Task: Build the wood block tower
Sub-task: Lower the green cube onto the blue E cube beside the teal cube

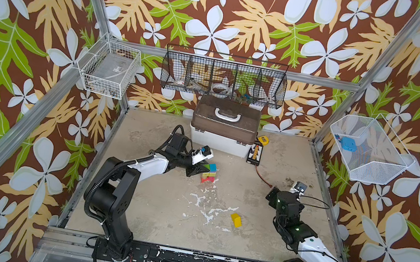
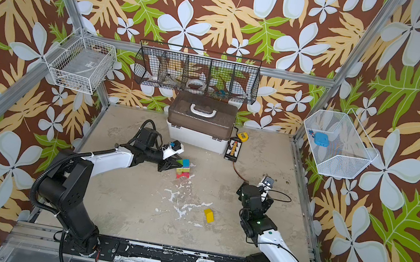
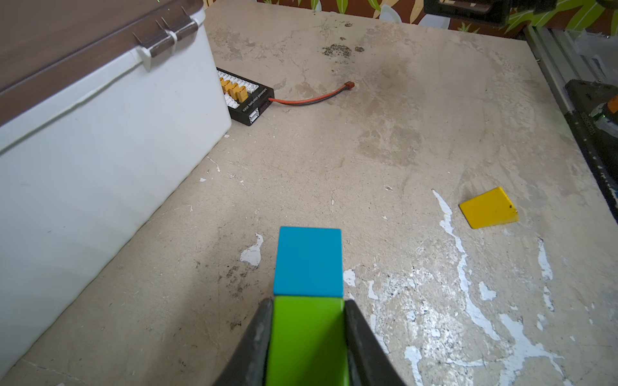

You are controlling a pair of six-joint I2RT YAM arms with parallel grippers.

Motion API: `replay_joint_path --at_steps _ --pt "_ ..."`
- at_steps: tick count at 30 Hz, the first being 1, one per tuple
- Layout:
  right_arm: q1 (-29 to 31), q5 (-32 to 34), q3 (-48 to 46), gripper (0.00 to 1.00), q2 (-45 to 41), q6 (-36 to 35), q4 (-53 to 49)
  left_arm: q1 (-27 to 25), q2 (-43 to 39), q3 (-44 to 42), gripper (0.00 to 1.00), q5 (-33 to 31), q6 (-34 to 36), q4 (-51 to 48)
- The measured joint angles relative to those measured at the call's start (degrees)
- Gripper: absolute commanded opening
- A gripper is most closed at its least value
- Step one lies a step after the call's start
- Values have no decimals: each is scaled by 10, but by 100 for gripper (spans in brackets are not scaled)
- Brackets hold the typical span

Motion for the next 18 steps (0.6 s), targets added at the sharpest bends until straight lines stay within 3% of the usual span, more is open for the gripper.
replay_joint_path --at_steps 18 --pt "0 0 0 92 2 0 0 0 8 11 34 -2 0 -5"
